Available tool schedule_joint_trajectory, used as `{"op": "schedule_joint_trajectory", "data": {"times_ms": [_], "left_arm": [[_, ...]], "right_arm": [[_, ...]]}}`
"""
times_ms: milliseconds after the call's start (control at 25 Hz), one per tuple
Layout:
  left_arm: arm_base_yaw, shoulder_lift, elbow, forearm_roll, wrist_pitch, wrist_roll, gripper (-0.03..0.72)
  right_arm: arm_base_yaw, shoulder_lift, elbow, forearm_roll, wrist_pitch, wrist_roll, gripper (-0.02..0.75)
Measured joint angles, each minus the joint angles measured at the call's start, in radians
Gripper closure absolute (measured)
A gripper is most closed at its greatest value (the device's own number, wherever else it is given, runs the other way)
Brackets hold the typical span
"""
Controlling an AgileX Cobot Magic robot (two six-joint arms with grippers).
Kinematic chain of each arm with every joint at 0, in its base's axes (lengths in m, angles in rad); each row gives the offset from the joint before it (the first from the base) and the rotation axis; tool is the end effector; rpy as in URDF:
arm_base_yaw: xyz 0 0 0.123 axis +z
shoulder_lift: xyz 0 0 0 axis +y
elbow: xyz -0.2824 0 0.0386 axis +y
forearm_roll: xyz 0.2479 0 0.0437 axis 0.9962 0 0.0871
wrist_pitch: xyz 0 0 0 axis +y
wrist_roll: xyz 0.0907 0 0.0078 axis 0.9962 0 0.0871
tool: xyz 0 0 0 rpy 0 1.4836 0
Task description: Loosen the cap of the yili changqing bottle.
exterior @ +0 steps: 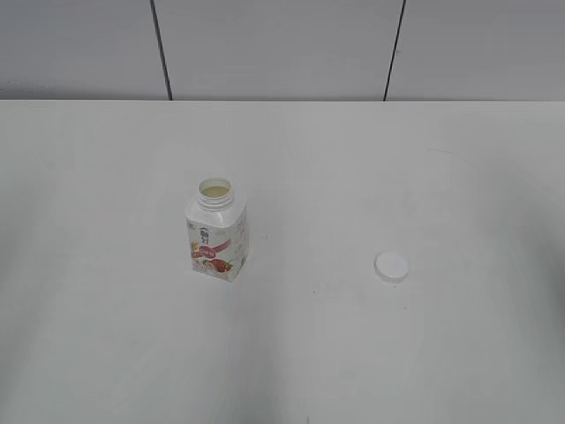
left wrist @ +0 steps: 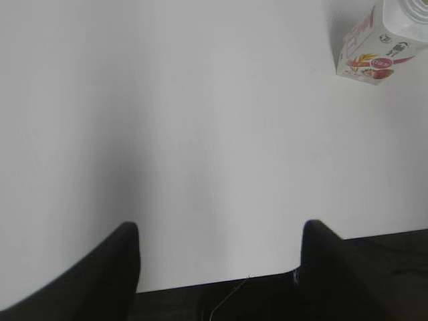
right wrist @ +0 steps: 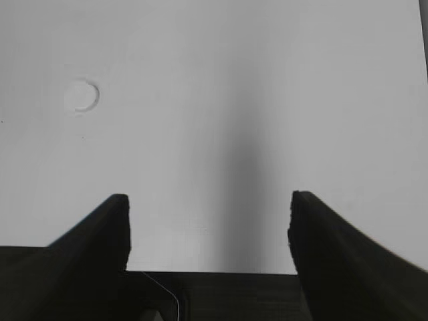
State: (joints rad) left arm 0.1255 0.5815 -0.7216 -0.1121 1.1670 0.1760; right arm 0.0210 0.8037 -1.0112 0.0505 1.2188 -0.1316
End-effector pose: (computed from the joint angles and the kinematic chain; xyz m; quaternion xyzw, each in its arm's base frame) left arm 0.0786 0.0005 0.3152 0.0190 0.9490 -0.0086 0.3147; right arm 0.1200 0.0068 0.3743 -0.0715 0.9452 0.0076 0.3185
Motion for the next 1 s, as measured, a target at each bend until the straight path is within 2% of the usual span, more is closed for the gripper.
{"op": "schedule_joint_trajectory", "data": {"times_ms": [360,560,1000], "left_arm": [[0.000,-0.244,0.150,0.001,0.008,0.000,0.222],[0.000,-0.290,0.188,-0.006,-0.081,-0.001,0.222],[0.000,-0.300,0.197,-0.009,-0.100,-0.003,0.222]], "right_arm": [[0.000,-0.185,0.166,0.000,0.002,0.000,0.155],[0.000,-0.262,0.206,0.000,0.003,0.000,0.155],[0.000,-0.420,0.365,0.000,0.004,0.004,0.155]]}}
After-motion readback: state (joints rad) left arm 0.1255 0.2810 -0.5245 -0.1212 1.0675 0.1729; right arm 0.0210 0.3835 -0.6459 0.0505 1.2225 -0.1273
